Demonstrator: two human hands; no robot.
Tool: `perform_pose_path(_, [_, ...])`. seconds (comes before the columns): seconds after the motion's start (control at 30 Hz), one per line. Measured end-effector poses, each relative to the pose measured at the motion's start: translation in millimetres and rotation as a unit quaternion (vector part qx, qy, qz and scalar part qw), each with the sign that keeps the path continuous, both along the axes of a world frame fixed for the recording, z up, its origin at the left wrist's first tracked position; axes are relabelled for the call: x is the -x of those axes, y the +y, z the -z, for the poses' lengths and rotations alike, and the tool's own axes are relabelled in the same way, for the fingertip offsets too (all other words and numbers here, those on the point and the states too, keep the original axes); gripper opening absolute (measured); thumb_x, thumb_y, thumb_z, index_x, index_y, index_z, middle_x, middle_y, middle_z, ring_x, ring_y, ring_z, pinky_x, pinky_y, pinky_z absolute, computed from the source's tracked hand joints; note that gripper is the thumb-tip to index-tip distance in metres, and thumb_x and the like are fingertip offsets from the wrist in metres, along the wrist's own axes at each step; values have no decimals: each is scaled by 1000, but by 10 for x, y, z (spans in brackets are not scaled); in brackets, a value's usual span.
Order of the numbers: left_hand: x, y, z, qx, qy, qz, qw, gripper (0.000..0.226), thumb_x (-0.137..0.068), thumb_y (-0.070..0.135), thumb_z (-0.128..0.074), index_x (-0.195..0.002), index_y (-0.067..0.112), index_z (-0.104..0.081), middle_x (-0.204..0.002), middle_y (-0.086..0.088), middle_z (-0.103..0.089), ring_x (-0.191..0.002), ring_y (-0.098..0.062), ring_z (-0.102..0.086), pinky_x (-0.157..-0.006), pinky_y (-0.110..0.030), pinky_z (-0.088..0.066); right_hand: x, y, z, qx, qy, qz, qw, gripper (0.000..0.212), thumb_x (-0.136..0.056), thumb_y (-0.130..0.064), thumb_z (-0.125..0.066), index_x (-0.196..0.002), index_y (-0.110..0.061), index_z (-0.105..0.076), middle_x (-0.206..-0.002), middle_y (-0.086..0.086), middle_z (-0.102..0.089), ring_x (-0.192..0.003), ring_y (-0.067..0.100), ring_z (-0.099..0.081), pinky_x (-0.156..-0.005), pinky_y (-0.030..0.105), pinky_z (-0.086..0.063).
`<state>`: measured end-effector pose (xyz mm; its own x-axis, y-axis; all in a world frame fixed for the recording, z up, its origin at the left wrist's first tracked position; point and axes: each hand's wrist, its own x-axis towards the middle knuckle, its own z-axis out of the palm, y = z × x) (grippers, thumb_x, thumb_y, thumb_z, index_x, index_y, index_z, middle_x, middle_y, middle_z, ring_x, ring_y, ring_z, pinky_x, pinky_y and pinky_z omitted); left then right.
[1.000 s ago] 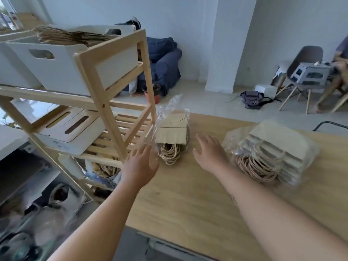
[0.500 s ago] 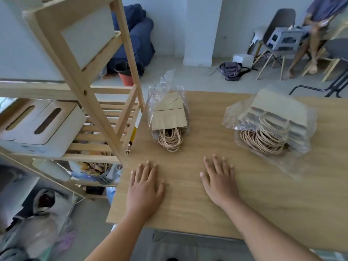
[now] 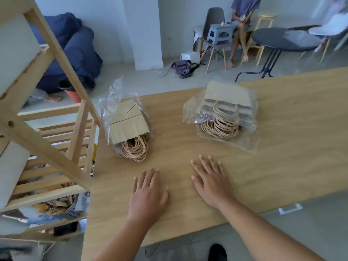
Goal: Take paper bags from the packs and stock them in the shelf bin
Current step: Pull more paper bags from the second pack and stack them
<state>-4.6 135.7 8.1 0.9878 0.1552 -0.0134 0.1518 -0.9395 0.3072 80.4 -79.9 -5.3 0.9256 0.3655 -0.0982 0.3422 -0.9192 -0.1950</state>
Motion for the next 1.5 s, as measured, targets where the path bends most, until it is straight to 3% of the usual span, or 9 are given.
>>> perform_pose_path(0.17, [-407,-372,-114,-6,15,86,996,83,-82,61,-12,-155,23,-23,-163,3,-22,-151,-21,-12,-124,-41,-3,-14,-605,11,19,1,105,994,67,-90,-63,-5,-155,-44,-7,-166,-6,1,-152,22,6,-122,47,3])
perform_pose_path(0.23, [-550,-495,-98,-4,28,109,994,77,-87,60,-19,-155,26,-20,-164,5,-18,-151,-19,-8,-123,-40,-1,-50,-787,-2,14,0,145,989,71,-88,-63,-2,-155,-42,-9,-166,-4,-1,-152,23,5,-122,48,3])
perform_pose_path(0.33, [-615,-651,-4,-7,36,119,992,67,-95,55,-32,-155,30,-19,-165,6,-11,-152,-18,0,-123,-40,6,-78,-923,-1,11,-1,168,986,73,-88,-63,-2,-156,-39,-13,-166,-3,-4,-153,24,3,-122,48,2])
perform_pose_path(0.47, [-539,-688,94,-21,11,104,994,67,-94,59,-23,-156,33,-17,-165,9,-5,-152,-15,4,-121,-38,7,-86,-935,1,-6,-7,165,986,70,-91,-61,-9,-155,-36,-20,-165,0,-11,-153,27,-3,-122,51,-2])
perform_pose_path(0.77, [-510,-682,116,-25,2,84,996,65,-91,59,-31,-151,33,-36,-160,10,-25,-150,-13,-15,-121,-37,-6,-170,-1066,-5,-2,-21,132,991,61,-91,-59,-37,-144,-32,-47,-152,8,-44,-137,34,-41,-109,53,-30])
perform_pose_path(0.93, [-637,-864,126,4,-12,-10,1000,62,-84,62,-38,-135,30,-56,-146,9,-49,-140,-18,-35,-119,-44,-22,-231,-1120,32,-17,-35,117,992,59,-89,-57,-40,-141,-30,-51,-147,9,-48,-132,35,-43,-111,53,-27])
perform_pose_path(1.07, [-1010,-1113,7,56,-27,-70,996,59,-85,46,-61,-136,19,-50,-132,-2,-55,-122,-27,-42,-106,-46,-33,-228,-1141,51,-33,-45,111,992,59,-88,-56,-42,-139,-29,-54,-145,9,-49,-132,36,-44,-111,52,-24])
perform_pose_path(1.27, [-1873,-1199,-426,18,-154,28,988,53,-82,30,-74,-131,17,-57,-126,-3,-60,-117,-32,-48,-96,-47,-40,-212,-1153,58,-51,-46,107,992,56,-89,-56,-43,-136,-29,-56,-145,6,-50,-133,34,-45,-112,48,-20])
perform_pose_path(1.5, [-2376,-1134,-580,-40,-131,125,983,37,-87,31,-70,-122,22,-63,-119,1,-64,-119,-30,-51,-98,-47,-40,-243,-1155,130,-69,-85,120,987,52,-87,-52,-49,-126,-23,-64,-139,6,-56,-128,33,-50,-108,51,-32])
